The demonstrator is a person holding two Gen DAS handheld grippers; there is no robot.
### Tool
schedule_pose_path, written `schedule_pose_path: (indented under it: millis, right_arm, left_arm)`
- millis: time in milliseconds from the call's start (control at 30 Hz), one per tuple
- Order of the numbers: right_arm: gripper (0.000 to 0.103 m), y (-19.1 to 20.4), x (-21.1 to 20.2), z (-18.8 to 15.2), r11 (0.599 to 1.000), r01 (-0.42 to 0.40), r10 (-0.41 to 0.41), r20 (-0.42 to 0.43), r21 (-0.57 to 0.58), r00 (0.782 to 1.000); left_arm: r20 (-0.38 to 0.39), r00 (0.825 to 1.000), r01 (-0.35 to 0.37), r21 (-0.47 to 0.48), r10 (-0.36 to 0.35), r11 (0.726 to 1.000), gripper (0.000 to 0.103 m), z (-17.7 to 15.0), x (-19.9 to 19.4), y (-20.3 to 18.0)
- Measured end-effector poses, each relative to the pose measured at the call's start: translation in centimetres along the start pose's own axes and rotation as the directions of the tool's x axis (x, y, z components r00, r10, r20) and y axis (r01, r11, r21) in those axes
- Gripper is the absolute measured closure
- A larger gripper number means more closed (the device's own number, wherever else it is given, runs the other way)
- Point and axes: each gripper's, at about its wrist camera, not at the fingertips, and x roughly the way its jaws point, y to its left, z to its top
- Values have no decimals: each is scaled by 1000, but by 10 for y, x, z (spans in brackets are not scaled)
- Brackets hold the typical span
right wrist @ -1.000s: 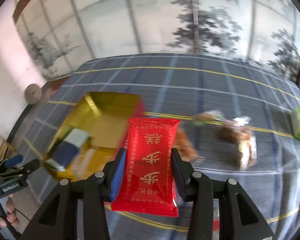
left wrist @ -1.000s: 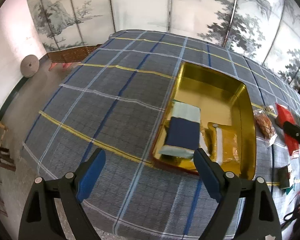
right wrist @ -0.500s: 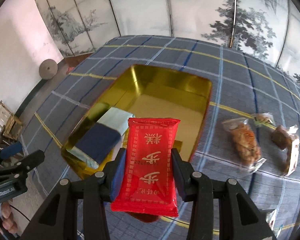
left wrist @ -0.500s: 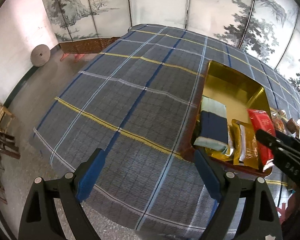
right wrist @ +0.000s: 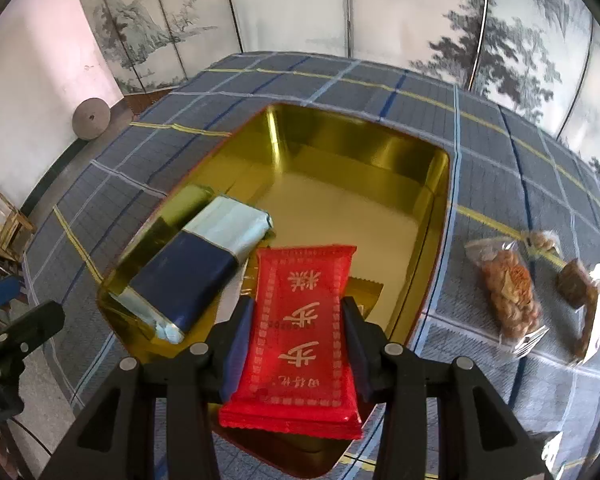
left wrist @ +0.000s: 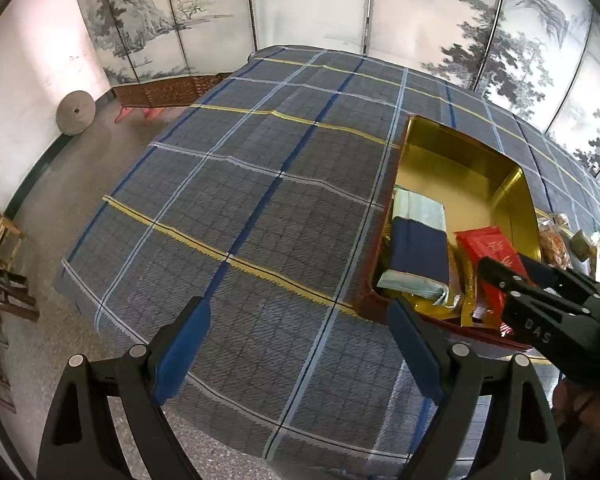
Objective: Organize snacks
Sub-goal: 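Carry the red packet into the gold tin and open the right gripper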
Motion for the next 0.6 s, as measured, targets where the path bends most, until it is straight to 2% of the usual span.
schedule_pose_path:
  millis: [467,600]
  right_arm:
    - [58,7,4,-3,999,-32,31,-13,-29,999]
    - [54,2,1,-5,999,-42,42,-15,-18,999]
  left_arm:
    - [-9,1000,5,4,-4,1000,15,-1,1,-5]
    - [-4,1000,10,10,-10,1000,15,-4,-2,-10]
